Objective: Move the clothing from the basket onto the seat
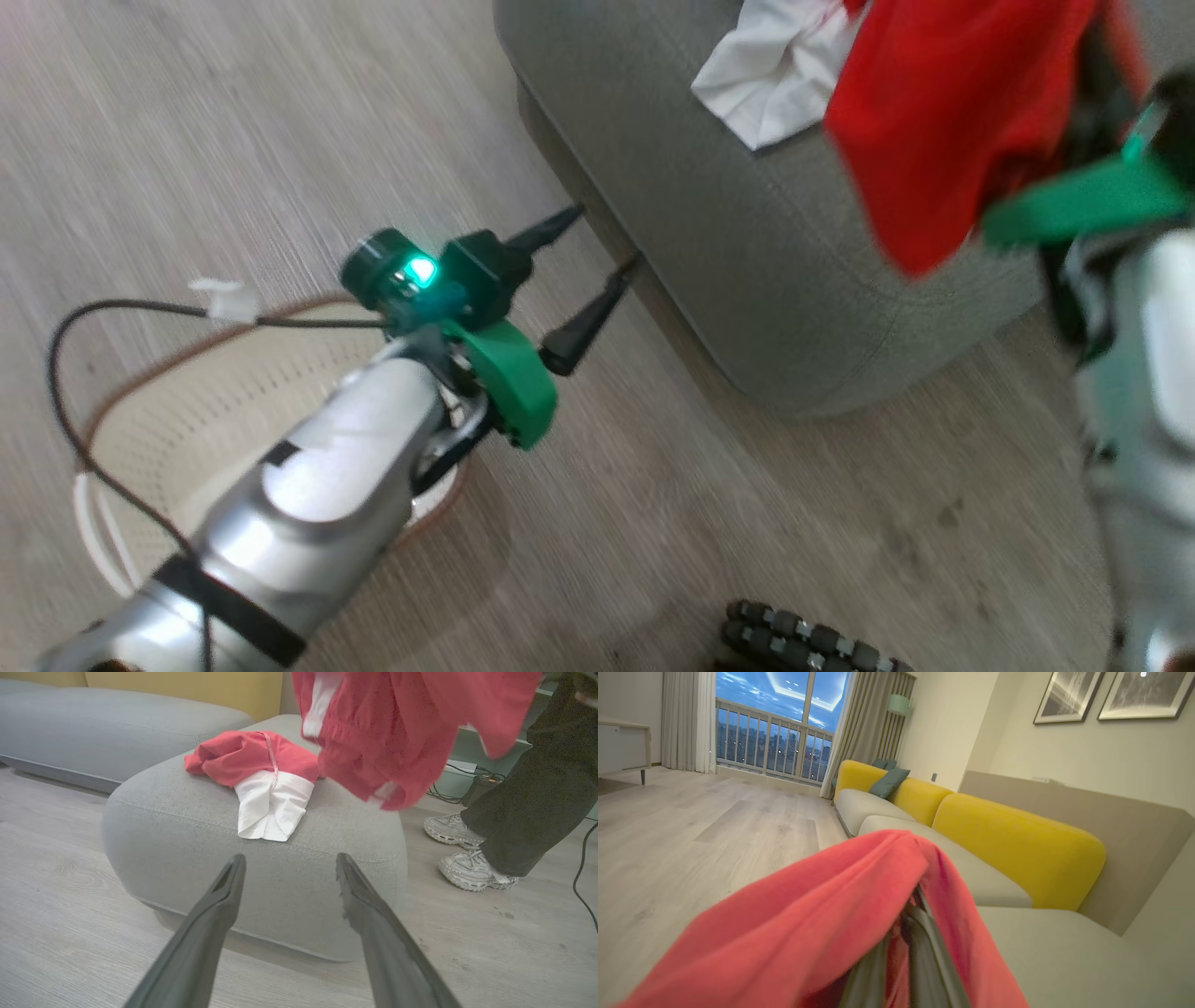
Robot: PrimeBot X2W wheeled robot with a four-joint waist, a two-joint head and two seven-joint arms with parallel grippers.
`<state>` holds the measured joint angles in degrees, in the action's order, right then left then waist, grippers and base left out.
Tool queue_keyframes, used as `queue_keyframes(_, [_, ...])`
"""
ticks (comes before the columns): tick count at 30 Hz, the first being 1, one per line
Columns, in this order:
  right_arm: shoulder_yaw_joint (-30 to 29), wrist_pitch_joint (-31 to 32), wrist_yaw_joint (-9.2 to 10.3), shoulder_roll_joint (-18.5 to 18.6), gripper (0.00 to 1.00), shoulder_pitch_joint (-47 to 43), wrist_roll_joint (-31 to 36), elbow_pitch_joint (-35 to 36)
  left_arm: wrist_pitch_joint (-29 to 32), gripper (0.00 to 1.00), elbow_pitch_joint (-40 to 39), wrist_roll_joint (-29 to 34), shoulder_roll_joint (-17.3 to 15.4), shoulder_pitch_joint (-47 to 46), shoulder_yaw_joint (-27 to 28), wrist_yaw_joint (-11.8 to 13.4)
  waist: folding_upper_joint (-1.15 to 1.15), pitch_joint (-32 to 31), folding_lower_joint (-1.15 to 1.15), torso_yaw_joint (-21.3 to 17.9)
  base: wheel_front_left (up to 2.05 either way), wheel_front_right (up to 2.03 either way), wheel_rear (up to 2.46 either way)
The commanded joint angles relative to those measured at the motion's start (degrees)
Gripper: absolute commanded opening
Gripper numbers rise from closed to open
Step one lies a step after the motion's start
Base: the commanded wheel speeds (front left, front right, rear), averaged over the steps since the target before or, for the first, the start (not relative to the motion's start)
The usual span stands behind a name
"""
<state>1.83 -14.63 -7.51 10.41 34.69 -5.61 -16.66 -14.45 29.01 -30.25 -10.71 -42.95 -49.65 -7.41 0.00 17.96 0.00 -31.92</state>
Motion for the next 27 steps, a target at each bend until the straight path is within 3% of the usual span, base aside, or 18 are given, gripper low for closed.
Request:
queue_keyframes(1, [0.02, -0.37, 0.02, 1.03, 0.00, 3.72, -0.30, 1.19, -0.27, 1.00, -2.27, 0.02, -1.66, -3.15, 1.74, -0.04, 0.00, 2.95, 0.00, -0.02, 0.00, 0.00, 0.00])
queue_keyframes(6, [-2.06, -0.37, 0.02, 2.22, 0.00, 13.48, -0.32, -3.58, 1.49, 1.00, -5.95, 0.63, -5.64, -3.03, 2.32, 1.17, 0.00, 7.78, 0.00, 0.00, 0.00, 0.00, 0.00])
queue_keyframes(10, [-7.16, -0.37, 0.02, 5.83, 0.00, 23.65, 0.31, -10.26, 3.85, 1.00, -10.70, 1.02, -8.16, -3.31, 2.41, 2.01, 0.00, 12.28, 0.00, 3.11, 0.00, 0.00, 0.00])
queue_keyframes(19, [-20.54, 0.72, 0.02, 12.32, 0.00, 37.29, 2.91, -21.76, 6.30, 1.00, -16.24, 1.63, -11.03, -4.32, 2.39, 2.67, 0.00, 19.21, 0.00, 9.99, 0.00, 0.00, 0.00])
queue_keyframes(27, [-29.45, 4.67, 0.02, 17.48, 0.00, 43.21, 9.12, -25.21, 6.74, 1.00, -18.84, 2.11, -12.80, -4.61, 2.07, 2.73, 0.00, 24.50, 0.00, 14.78, 0.00, 0.00, 0.00])
